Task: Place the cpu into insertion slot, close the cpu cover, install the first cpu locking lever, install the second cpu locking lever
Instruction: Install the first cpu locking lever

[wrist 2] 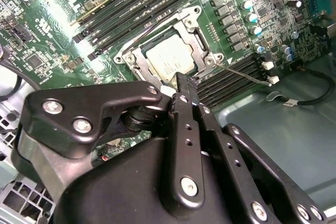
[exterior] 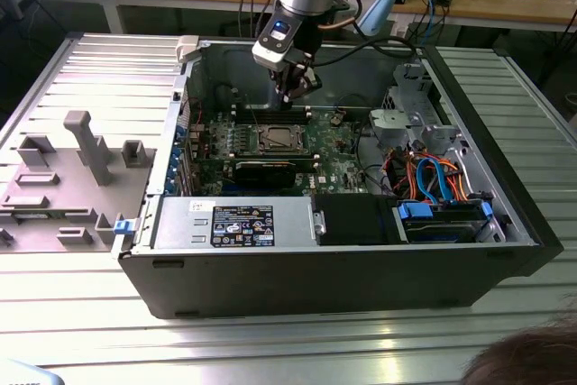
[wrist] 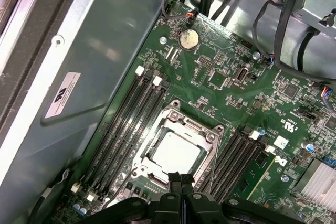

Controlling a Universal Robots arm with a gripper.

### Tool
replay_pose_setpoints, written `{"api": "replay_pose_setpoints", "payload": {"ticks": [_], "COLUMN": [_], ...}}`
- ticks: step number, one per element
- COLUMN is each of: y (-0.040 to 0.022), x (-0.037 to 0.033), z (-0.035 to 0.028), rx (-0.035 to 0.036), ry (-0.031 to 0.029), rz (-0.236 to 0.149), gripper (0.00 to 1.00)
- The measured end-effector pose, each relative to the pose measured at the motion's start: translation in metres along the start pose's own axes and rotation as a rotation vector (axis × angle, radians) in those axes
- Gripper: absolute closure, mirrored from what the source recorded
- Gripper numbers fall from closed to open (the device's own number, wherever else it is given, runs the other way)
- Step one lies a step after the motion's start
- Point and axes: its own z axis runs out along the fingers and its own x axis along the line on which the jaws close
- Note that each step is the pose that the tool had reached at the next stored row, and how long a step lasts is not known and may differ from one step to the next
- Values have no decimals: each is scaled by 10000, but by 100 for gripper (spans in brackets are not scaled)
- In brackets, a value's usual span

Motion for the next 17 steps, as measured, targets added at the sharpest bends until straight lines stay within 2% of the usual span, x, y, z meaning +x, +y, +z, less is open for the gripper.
{"api": "replay_pose_setpoints", "payload": {"ticks": [17], "y": [0], "x": [0], "z": [0], "rx": [13], "ry": [-37], "rz": [-407], "gripper": [89]}}
